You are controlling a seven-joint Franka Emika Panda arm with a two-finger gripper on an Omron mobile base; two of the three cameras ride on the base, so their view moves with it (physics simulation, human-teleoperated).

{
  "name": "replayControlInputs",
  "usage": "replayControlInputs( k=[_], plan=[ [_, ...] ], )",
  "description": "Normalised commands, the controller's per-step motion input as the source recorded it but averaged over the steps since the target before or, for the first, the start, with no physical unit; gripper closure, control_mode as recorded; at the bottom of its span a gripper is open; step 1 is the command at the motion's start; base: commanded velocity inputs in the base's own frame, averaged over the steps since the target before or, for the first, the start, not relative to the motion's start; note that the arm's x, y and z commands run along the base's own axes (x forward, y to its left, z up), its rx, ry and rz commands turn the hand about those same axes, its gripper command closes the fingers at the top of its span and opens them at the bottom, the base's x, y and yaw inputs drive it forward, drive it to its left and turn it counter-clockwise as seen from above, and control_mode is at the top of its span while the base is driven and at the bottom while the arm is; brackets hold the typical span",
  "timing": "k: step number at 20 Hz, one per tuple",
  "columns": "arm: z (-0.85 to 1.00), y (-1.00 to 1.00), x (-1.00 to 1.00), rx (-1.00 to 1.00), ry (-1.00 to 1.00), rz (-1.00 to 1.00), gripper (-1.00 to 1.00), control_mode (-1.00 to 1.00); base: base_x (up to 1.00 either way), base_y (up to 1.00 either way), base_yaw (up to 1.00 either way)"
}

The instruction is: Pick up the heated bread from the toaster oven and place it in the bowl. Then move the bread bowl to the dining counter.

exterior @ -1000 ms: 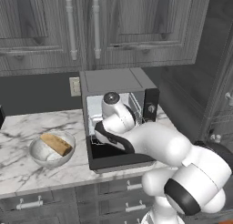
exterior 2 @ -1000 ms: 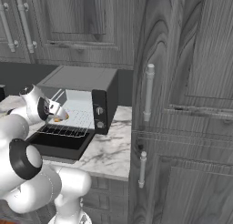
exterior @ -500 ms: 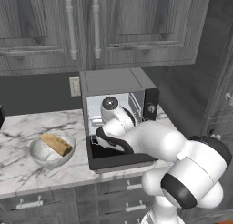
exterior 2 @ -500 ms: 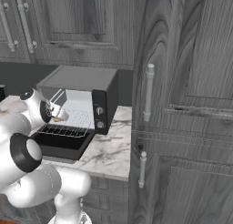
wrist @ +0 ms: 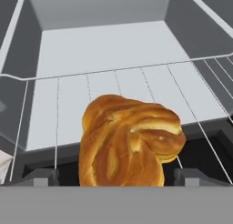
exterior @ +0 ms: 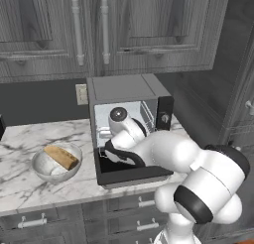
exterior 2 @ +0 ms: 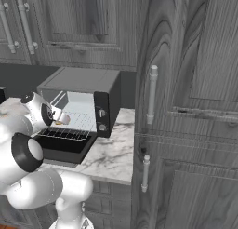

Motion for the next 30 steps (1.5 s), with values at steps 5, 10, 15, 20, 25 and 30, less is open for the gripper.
replayControlInputs(
  k=[5,10,15,20,25,30],
  plan=[
    [-0.01,0.00,0.00,0.00,0.00,0.00,1.00,-1.00,0.00,0.00,0.00],
    [0.00,0.00,-0.01,0.00,0.00,0.00,1.00,-1.00,0.00,0.00,0.00],
    [0.05,0.01,-0.51,0.01,0.00,0.00,1.00,-1.00,0.00,0.00,0.00],
    [0.67,0.21,-0.99,0.01,-0.11,0.09,1.00,-1.00,0.00,0.00,0.00],
    [0.85,0.50,-0.93,0.00,-0.07,0.18,1.00,-1.00,0.00,0.00,0.00],
    [0.51,0.90,-0.51,0.00,-0.06,0.22,1.00,-1.00,0.00,0.00,0.00]
  ],
)
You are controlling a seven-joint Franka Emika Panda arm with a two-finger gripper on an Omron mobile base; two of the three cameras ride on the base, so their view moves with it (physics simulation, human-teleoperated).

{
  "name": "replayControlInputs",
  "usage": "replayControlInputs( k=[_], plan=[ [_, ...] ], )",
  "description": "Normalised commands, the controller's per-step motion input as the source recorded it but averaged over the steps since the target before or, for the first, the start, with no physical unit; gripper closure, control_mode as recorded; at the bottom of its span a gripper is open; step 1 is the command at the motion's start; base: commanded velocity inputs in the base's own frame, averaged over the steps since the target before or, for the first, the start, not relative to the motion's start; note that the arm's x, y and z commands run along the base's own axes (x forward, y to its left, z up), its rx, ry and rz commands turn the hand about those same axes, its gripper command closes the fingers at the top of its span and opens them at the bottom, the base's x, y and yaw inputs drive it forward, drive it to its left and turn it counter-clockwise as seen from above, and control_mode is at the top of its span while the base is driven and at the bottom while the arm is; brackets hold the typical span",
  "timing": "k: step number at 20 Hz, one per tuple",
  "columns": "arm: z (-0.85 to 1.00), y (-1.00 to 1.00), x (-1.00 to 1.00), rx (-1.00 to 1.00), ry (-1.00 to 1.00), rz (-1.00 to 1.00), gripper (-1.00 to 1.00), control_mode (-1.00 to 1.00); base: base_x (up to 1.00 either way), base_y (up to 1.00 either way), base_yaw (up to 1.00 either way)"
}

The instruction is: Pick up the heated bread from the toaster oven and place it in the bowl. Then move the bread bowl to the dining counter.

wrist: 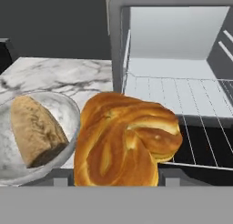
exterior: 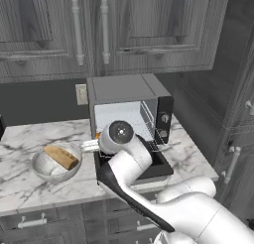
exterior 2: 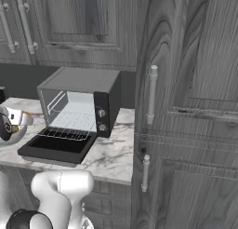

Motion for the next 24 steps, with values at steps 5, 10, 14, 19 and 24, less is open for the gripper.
replayControlInputs(
  k=[5,10,14,19,24],
  plan=[
    [0.23,1.00,-0.06,0.00,-0.01,0.19,1.00,-1.00,0.00,0.00,0.00],
    [0.11,0.94,0.05,-0.02,0.03,0.14,1.00,-1.00,0.00,0.00,0.00],
    [0.00,0.72,0.09,-0.12,0.03,0.05,1.00,-1.00,0.00,0.00,0.00],
    [-0.25,0.11,0.00,-0.05,0.06,0.00,1.00,-1.00,0.00,0.00,0.00],
    [-0.45,0.00,0.05,-0.06,0.11,0.00,1.00,-1.00,0.00,0.00,0.00]
  ],
)
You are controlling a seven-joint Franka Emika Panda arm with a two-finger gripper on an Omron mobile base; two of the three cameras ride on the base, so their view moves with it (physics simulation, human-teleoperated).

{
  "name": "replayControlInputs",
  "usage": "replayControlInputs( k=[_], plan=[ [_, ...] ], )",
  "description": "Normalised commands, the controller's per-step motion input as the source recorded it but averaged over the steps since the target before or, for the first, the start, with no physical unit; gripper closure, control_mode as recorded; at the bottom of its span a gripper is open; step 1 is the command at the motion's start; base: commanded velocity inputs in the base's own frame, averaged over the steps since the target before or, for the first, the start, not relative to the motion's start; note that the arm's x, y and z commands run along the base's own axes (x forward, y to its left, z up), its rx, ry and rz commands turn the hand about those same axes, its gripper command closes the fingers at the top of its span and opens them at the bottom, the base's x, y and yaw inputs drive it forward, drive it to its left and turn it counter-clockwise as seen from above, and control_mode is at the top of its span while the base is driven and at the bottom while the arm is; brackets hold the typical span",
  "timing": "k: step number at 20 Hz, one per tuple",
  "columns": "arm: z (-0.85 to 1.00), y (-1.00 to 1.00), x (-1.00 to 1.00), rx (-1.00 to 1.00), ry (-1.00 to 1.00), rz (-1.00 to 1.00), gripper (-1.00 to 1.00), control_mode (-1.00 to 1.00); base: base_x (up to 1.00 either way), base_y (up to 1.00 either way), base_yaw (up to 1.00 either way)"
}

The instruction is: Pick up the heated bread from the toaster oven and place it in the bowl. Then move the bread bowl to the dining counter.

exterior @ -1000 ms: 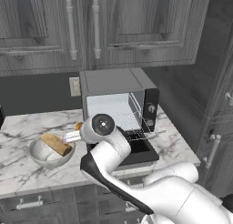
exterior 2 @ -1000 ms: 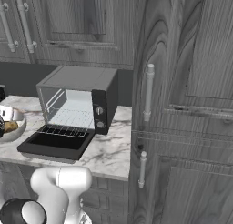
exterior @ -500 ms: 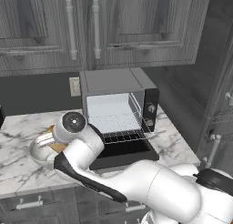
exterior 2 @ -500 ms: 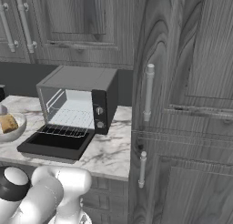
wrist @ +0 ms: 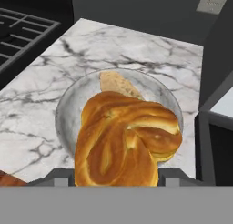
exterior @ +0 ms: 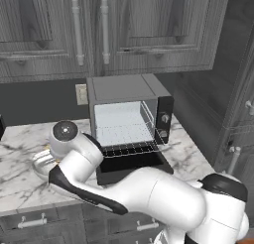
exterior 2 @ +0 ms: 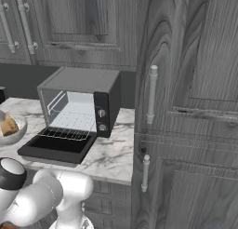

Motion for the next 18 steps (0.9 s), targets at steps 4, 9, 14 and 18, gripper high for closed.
replayControlInputs(
  k=[4,9,14,18],
  plan=[
    [-0.29,0.00,0.28,-0.06,0.03,0.00,1.00,-1.00,0.00,0.00,0.00],
    [-0.08,0.00,0.42,-0.05,0.00,0.00,-1.00,-1.00,0.00,0.00,0.00],
    [0.00,0.00,0.13,0.00,0.00,0.00,-1.00,-1.00,0.00,0.00,0.00],
    [0.00,0.00,0.00,0.00,0.00,0.00,-1.00,-1.00,0.00,0.00,0.00]
  ],
)
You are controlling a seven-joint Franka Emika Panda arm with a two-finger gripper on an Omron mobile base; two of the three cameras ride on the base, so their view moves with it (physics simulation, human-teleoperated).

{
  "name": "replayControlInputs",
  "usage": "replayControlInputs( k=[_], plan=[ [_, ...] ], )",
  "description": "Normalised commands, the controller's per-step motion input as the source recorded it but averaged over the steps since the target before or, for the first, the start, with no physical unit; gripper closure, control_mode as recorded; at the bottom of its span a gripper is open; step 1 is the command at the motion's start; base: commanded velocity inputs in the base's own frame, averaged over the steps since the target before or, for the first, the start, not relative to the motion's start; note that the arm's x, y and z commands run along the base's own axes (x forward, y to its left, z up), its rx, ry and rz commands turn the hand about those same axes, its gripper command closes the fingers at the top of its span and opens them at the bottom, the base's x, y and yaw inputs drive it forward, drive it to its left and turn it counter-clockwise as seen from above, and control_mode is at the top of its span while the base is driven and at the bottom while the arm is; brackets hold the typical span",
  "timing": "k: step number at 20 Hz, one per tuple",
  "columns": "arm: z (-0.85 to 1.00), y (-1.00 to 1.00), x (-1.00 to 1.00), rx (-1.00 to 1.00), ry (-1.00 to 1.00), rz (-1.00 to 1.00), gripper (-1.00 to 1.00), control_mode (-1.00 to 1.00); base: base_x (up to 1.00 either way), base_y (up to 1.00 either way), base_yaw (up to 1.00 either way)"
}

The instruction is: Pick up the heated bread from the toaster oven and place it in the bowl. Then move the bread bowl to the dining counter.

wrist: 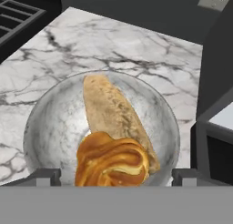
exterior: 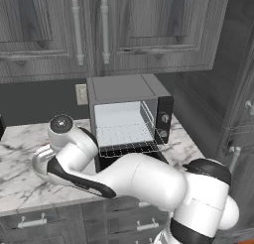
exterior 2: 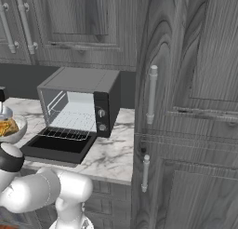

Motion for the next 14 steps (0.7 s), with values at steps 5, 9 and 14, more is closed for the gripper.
replayControlInputs(
  k=[5,9,14],
  plan=[
    [0.05,0.06,-0.39,0.00,0.00,0.01,-1.00,-1.00,0.00,0.00,0.00],
    [0.00,0.36,-0.64,0.00,0.06,0.08,-1.00,-1.00,0.00,0.00,0.00],
    [0.00,0.30,-0.17,-0.03,0.03,0.13,-1.00,-1.00,0.00,0.00,0.00]
  ],
)
